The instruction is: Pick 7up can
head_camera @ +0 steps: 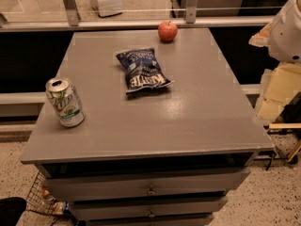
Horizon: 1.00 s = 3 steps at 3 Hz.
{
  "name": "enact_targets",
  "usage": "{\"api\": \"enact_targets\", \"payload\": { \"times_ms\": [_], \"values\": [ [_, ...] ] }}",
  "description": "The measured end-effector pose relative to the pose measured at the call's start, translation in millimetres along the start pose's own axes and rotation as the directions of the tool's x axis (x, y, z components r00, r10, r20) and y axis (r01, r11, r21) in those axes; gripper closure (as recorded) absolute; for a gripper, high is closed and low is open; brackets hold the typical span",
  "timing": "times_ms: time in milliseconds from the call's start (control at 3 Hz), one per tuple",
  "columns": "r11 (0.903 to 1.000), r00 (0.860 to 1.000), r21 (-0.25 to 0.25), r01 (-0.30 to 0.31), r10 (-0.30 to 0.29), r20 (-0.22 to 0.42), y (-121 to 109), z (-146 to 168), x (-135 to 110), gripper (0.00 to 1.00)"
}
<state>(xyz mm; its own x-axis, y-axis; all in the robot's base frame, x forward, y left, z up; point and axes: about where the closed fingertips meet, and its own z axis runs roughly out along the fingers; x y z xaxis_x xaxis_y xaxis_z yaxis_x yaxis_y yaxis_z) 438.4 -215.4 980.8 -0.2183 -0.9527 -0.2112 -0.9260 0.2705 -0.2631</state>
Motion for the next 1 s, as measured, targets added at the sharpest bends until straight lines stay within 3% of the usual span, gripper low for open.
{"api": "enact_targets", "payload": {
  "times_ms": [333, 667, 1000],
  "values": [
    [1.0, 1.0, 0.0, 0.0, 0.0, 0.0, 0, 0, 0, 0.0],
    [0.9997, 0.997, 0.023, 0.009, -0.011, 0.074, -2, 6, -15, 0.0],
    [0.998, 0.971, 0.05, 0.04, -0.051, 0.232, -10, 21, -52, 0.0]
  ]
}}
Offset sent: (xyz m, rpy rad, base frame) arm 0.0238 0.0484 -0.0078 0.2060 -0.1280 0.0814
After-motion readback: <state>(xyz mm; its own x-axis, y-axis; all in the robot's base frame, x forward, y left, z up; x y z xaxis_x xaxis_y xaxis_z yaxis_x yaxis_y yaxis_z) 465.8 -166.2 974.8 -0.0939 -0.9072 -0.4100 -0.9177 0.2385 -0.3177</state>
